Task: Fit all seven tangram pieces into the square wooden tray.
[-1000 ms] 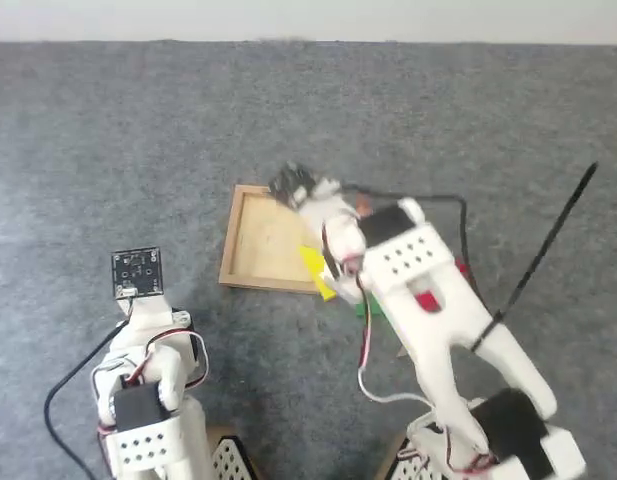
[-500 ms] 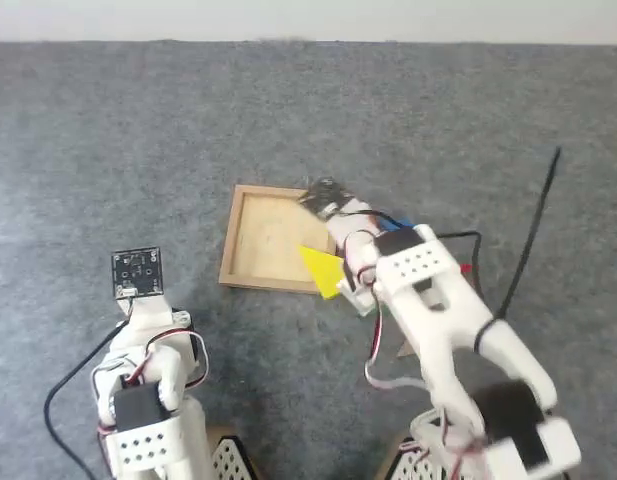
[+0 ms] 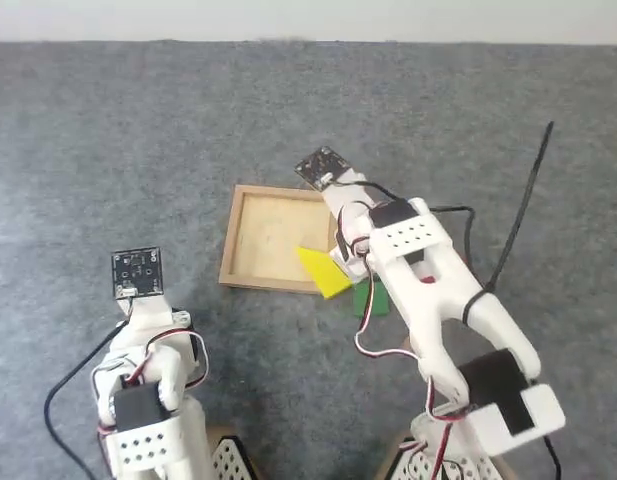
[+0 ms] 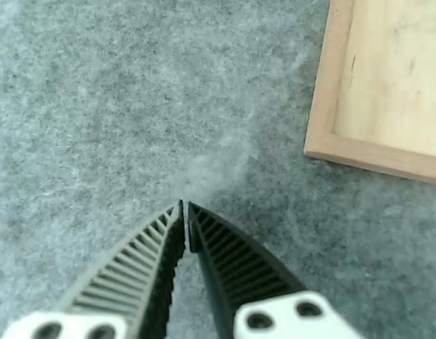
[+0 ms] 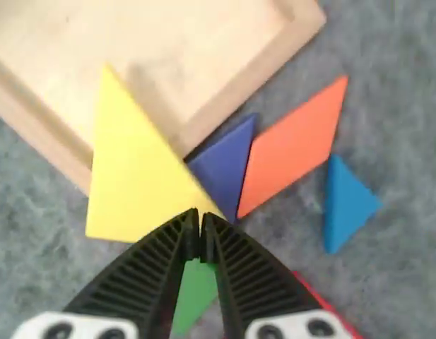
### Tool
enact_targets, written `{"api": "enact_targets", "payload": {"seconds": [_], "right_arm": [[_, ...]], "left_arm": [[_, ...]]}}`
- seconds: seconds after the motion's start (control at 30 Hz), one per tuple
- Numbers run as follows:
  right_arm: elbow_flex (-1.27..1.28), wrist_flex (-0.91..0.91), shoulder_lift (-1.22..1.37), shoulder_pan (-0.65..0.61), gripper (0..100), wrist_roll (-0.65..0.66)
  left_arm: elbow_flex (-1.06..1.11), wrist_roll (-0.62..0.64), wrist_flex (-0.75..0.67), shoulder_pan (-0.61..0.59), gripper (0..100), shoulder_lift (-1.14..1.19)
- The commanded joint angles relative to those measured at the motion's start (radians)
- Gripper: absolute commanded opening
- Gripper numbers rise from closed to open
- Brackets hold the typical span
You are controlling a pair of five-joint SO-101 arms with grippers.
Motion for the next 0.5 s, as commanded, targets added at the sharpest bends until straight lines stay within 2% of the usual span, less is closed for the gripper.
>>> {"api": "enact_targets", "payload": {"seconds": [0.0,0.2,0.37,0.47], "right_arm": [[-0.057,-0.065,0.042,0.008,0.9,0.06],[-0.068,0.16,-0.067,0.019,0.8,0.055],[0.072,0.15,-0.305,0.041,0.9,0.061],[0.153,0.145,-0.302,-0.002,0.9,0.058]], "left_arm": [[-0.012,-0.008,0.012,-0.003,1,-0.017],[-0.012,-0.008,0.012,-0.034,1,-0.017],[-0.012,-0.008,0.012,-0.035,1,-0.017],[-0.012,-0.008,0.012,-0.035,1,-0.017]]}}
